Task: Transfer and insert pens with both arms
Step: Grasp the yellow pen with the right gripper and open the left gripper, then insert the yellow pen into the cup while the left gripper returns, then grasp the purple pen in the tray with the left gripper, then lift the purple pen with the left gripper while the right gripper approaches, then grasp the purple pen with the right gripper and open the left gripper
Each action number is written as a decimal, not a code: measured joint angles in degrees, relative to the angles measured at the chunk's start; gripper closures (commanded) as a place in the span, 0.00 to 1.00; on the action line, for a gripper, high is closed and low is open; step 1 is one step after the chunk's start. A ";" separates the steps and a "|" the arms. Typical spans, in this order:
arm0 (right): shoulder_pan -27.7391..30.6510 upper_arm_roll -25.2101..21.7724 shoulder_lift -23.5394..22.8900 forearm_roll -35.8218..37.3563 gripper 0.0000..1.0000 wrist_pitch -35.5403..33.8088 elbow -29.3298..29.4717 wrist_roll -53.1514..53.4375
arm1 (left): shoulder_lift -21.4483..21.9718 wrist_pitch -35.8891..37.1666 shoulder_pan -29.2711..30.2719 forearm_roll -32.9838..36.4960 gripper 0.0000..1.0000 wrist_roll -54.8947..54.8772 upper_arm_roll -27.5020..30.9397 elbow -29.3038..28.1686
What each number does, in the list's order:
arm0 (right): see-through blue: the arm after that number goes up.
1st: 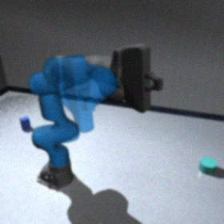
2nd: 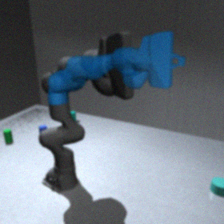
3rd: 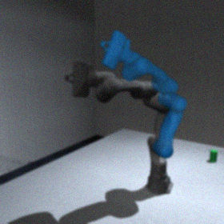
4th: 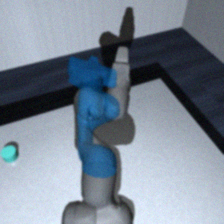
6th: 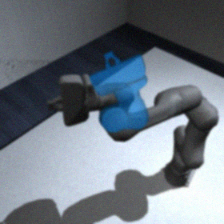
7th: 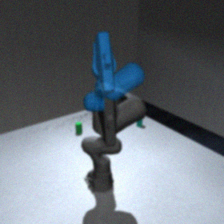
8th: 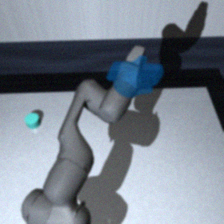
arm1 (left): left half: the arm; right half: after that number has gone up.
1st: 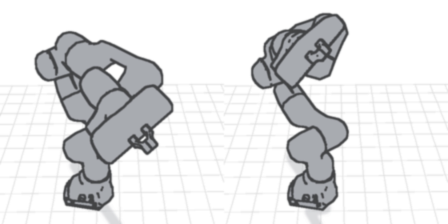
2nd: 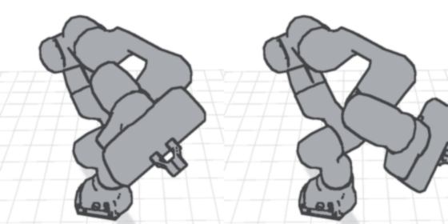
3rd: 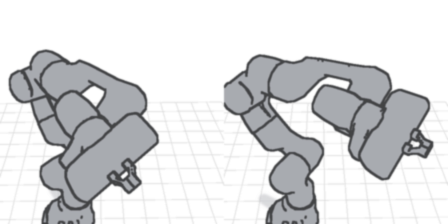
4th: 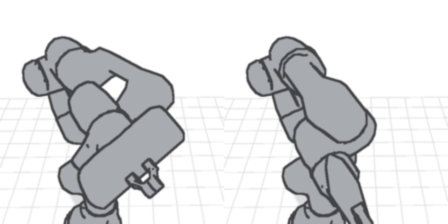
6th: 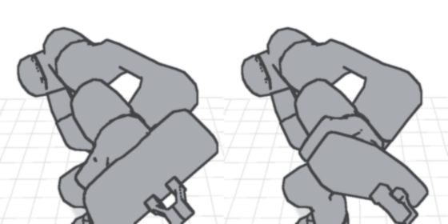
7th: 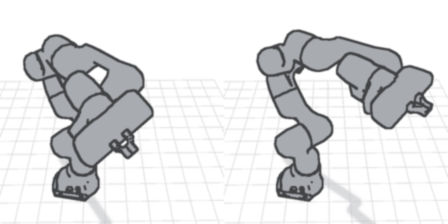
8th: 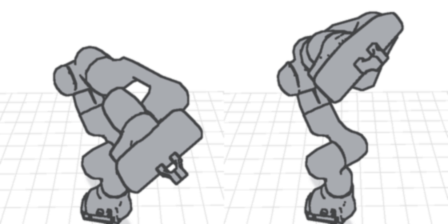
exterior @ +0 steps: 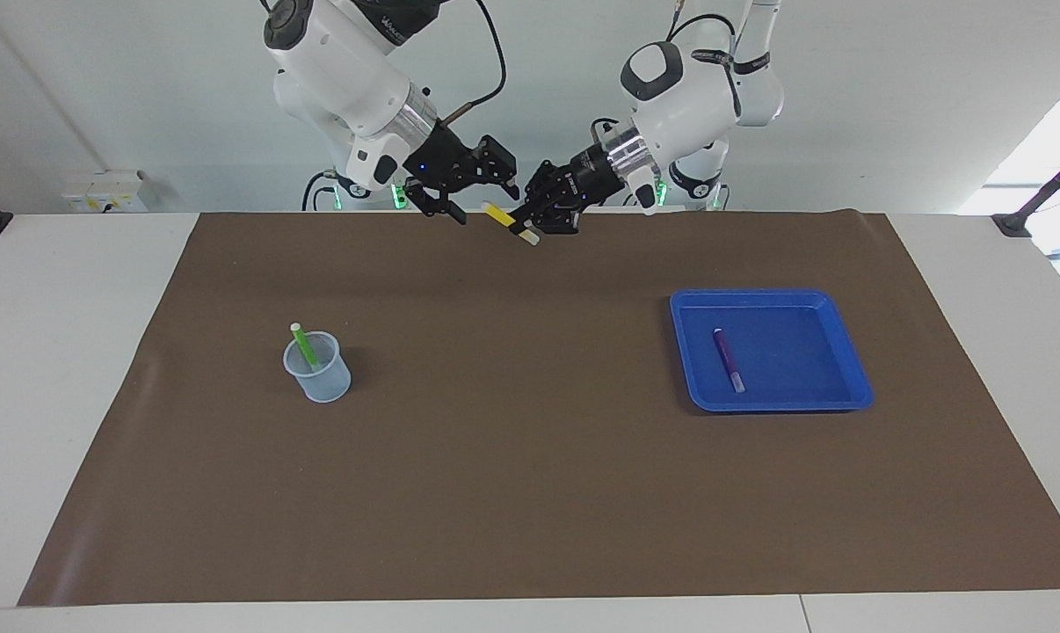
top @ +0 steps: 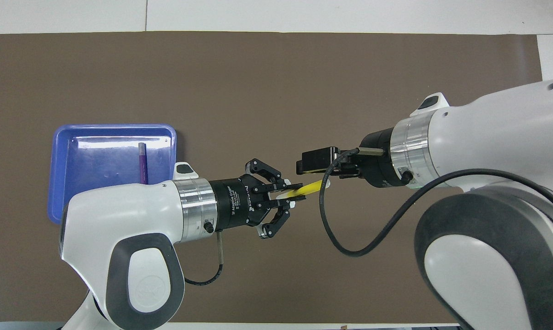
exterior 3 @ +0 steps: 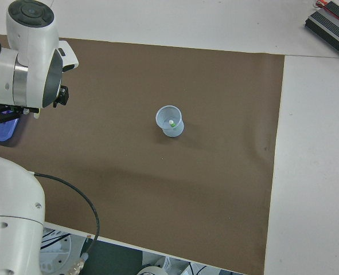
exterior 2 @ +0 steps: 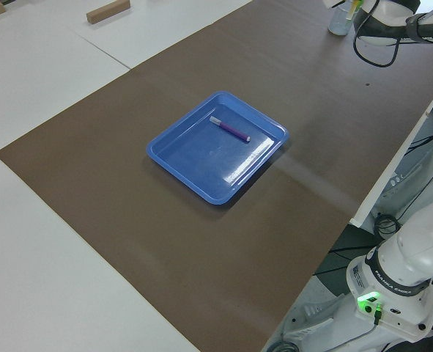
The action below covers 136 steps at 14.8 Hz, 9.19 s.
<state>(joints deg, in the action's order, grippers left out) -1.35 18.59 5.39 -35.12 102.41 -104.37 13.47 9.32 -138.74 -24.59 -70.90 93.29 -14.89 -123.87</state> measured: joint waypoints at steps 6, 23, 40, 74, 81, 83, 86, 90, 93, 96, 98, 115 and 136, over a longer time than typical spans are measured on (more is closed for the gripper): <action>0.02 -0.06 0.18 0.00 0.48 0.88 -0.03 0.00 | 0.00 -0.64 0.00 -0.17 1.00 0.01 0.03 0.00; 0.34 -0.88 0.21 17.46 1.00 3.09 -0.72 -2.00 | 0.05 -1.94 -0.15 -0.70 0.00 1.55 0.53 -0.20; 2.50 -17.92 -1.93 25.64 1.00 18.03 -12.63 -42.66 | 0.72 34.19 32.19 38.59 0.00 -26.90 1.90 2.41; 2.50 -20.53 -6.10 27.47 0.00 24.69 -11.09 -37.50 | -21.68 10.70 28.84 69.94 1.00 -85.55 1.32 2.10; 2.42 -20.31 -4.91 31.43 0.00 4.70 1.88 -21.71 | -21.71 12.57 29.21 69.94 1.00 -85.53 1.43 3.44; 2.26 -19.22 -4.93 33.72 0.00 0.37 5.14 -17.94 | -21.63 18.21 30.28 69.94 1.00 -85.53 1.43 7.00; 2.00 -16.85 -4.69 36.02 0.00 -5.58 7.38 -13.36 | -21.19 29.18 30.91 68.49 1.00 -84.07 1.41 14.82; 1.72 -16.23 -2.22 36.52 0.00 -10.64 7.48 -11.79 | -18.25 36.77 30.90 60.12 1.00 -75.52 1.35 19.16; 1.74 -16.52 -1.47 36.46 0.00 -11.31 7.43 -11.79 | -14.94 39.00 30.77 51.06 1.00 -62.21 0.95 19.42; 1.74 -17.26 -1.51 35.63 0.00 -11.31 7.50 -11.78 | -11.74 39.66 29.69 41.83 1.00 -45.26 0.38 19.42; 1.74 -17.84 -1.60 35.10 0.00 -11.32 7.87 -11.78 | -10.26 39.64 27.59 36.02 1.00 -33.05 0.19 19.42; 0.67 -13.00 -1.83 13.28 0.00 -13.82 10.03 -11.42 | -4.79 2.51 -0.07 0.67 1.00 1.34 -0.22 5.20; 0.05 0.22 -5.25 5.76 0.47 -6.68 7.67 -1.77 | -3.26 -0.89 -2.10 -6.81 1.00 1.34 -0.09 2.81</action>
<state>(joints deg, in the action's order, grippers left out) -1.30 18.81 0.15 -29.36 95.73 -96.71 11.71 6.06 -139.64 -26.68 -77.71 94.63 -14.98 -121.06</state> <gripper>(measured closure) 0.123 0.833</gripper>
